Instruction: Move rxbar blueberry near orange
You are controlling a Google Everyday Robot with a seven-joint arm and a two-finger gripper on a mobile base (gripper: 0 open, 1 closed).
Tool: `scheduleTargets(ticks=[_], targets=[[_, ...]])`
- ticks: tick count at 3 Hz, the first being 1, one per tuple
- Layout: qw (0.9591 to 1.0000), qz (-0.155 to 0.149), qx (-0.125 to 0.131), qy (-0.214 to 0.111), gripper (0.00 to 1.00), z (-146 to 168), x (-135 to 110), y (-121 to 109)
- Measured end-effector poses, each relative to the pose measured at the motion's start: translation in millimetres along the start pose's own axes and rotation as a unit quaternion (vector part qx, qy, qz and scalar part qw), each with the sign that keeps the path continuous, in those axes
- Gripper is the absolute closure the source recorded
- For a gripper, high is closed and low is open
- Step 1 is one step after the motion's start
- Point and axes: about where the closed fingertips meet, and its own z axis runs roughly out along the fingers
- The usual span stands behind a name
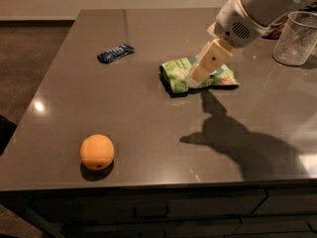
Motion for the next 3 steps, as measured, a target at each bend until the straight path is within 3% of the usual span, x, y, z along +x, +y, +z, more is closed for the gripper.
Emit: scheduleTargets(ticks=[1,3], targets=[[0.9997,-0.008,-0.009,-0.022,0.00,27.9,-27.8,-13.9],[0.9965,0.008,-0.038,-0.075,0.00,93.4,-78.1,-38.4]])
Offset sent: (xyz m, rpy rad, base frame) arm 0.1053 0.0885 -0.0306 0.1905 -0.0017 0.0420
